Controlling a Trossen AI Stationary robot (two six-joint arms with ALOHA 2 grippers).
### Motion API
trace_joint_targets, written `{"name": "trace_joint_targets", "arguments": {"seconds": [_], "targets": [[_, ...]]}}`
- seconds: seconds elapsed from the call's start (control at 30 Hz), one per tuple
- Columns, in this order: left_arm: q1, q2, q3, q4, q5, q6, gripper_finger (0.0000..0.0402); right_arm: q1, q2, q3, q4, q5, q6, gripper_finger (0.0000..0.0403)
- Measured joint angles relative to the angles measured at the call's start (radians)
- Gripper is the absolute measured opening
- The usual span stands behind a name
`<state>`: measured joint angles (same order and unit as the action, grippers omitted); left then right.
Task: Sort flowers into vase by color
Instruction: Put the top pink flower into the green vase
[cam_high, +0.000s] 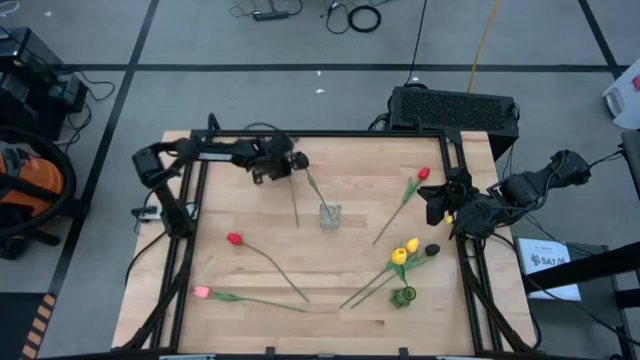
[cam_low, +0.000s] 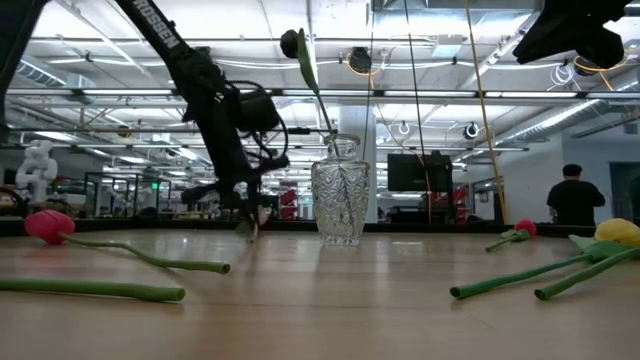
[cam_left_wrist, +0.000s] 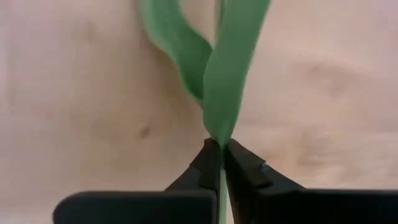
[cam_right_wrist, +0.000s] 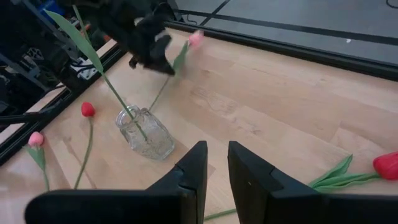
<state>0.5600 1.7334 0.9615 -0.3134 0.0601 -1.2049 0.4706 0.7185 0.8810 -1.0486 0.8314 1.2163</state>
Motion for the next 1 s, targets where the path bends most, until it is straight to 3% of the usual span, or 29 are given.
{"name": "trace_joint_targets", "arguments": {"seconds": [0.33, 0.5, 0.6, 0.8, 1.0], "targets": [[0.063, -0.412, 0.017, 0.018, -0.081, 0.256, 0.0003, 0.000, 0.000, 0.000, 0.005, 0.009, 0.029, 0.0057], [0.050, -0.599, 0.079, 0.022, -0.093, 0.423, 0.0002, 0.000, 0.000, 0.000, 0.009, 0.017, 0.035, 0.0057], [0.008, -0.675, 0.125, 0.110, -0.100, 0.535, 0.0001, 0.000, 0.000, 0.000, 0.011, 0.056, 0.057, 0.0057], [-0.129, -0.725, 0.218, 0.428, -0.085, 0.755, 0.0001, 0.000, 0.000, 0.000, 0.029, 0.086, 0.058, 0.0057], [-0.320, -0.616, 0.333, 0.458, -0.058, 0.887, 0.0000, 0.000, 0.000, 0.000, 0.035, 0.080, 0.057, 0.0057]]}}
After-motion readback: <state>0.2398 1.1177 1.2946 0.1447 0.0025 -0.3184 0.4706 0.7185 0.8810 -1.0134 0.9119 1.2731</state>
